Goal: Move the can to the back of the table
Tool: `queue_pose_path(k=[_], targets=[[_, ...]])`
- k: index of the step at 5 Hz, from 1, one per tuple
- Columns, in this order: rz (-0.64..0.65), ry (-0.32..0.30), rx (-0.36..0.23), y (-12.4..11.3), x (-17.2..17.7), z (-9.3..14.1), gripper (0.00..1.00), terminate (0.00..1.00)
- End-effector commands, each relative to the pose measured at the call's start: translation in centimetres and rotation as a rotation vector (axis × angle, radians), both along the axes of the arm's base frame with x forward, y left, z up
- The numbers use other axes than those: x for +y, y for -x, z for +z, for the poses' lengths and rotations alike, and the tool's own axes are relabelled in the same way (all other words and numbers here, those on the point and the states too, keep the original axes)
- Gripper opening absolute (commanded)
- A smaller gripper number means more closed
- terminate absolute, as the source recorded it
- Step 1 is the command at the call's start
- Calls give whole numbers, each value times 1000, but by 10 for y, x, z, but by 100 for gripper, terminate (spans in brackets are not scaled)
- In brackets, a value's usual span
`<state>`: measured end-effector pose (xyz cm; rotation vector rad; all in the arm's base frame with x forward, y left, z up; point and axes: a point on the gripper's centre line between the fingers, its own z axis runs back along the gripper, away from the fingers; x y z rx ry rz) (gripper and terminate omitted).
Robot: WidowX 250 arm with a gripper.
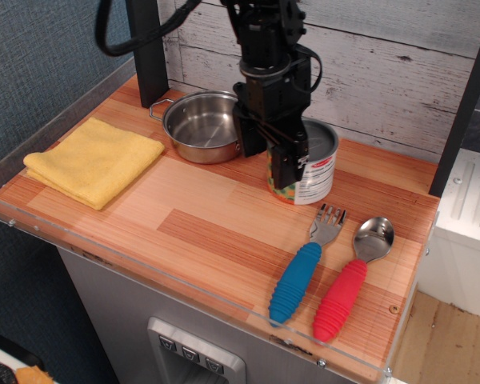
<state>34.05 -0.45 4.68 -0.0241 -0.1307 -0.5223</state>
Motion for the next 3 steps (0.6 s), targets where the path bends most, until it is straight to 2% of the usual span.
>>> queue_pose_path(k=[1,2,3], targets=[[-23,26,-52,-19,-11,11,100,0],[-14,-4,-45,-26,-16,11,100,0],[54,-1,-50,-20,-6,19,100,0]])
